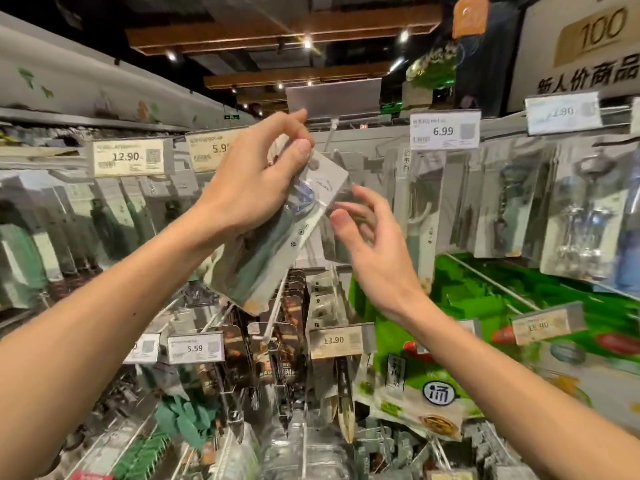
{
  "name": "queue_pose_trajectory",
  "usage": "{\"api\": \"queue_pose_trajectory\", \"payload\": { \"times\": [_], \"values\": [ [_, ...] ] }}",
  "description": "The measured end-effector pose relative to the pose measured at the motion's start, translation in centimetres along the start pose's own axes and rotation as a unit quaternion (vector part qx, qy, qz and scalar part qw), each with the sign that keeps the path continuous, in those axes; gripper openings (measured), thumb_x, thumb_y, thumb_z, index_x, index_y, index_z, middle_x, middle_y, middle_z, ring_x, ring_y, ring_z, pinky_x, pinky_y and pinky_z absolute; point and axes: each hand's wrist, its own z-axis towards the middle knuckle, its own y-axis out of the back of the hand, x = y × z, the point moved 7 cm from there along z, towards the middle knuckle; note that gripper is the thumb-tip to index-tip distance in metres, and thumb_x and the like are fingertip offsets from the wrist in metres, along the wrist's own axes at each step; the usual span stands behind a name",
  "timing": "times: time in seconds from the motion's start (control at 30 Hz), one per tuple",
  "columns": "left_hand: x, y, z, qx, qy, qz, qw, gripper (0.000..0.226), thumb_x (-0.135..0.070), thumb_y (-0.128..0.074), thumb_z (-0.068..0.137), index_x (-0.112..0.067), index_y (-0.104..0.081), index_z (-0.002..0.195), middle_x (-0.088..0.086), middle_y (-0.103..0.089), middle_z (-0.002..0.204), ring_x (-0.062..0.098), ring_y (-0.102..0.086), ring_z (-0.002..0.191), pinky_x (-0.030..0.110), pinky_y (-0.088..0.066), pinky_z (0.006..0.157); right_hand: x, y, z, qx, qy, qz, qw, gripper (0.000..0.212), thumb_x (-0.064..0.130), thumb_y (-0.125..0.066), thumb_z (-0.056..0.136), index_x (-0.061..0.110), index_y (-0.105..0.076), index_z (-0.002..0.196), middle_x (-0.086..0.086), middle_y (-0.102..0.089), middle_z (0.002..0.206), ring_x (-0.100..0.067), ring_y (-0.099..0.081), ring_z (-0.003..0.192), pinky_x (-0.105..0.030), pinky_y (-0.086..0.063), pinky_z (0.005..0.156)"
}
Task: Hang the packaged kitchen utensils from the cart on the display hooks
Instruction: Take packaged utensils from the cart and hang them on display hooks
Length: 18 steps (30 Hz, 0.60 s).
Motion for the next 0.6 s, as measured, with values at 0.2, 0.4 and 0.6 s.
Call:
{"api": "queue_pose_trajectory", "payload": {
  "times": [0.2, 0.4, 0.6],
  "values": [
    [-2.6, -3.9, -1.6, -0.04, 0.053, -0.125, 0.99, 0.007, -0.033, -0.061, 0.092, -0.033, -0.063, 0.086, -0.018, -0.067, 0.091, 0.008, -0.064, 0.093, 0.045, -0.054, 0.087, 0.9, 2.1, -1.5, 0.031, -0.054, 0.173, 0.983, 0.04, 0.002, -0.069, 0.087, 0.007, -0.053, 0.124, -0.01, -0.073, 0.111, -0.018, -0.072, 0.097, -0.031, -0.059, 0.083],
    [-5.9, -8.9, -2.3, 0.022, 0.135, -0.256, 0.957, 0.013, -0.015, -0.061, 0.098, -0.023, -0.062, 0.087, -0.012, -0.058, 0.053, -0.001, -0.046, 0.049, 0.015, -0.037, 0.049, 0.0, 8.5, -3.9, 0.014, -0.088, 0.149, 0.985, 0.036, 0.002, -0.066, 0.089, 0.004, -0.055, 0.123, -0.013, -0.074, 0.107, -0.021, -0.072, 0.093, -0.032, -0.06, 0.08],
    [-7.4, -10.4, -2.3, 0.013, 0.162, -0.291, 0.943, 0.01, -0.014, -0.063, 0.096, -0.023, -0.065, 0.095, 0.001, -0.061, 0.061, 0.004, -0.051, 0.05, 0.019, -0.041, 0.05, -1.3, 11.2, -5.7, 0.083, -0.139, 0.142, 0.977, 0.025, 0.007, -0.063, 0.09, 0.011, -0.062, 0.115, 0.0, -0.077, 0.083, -0.005, -0.071, 0.065, -0.011, -0.048, 0.05]
  ]
}}
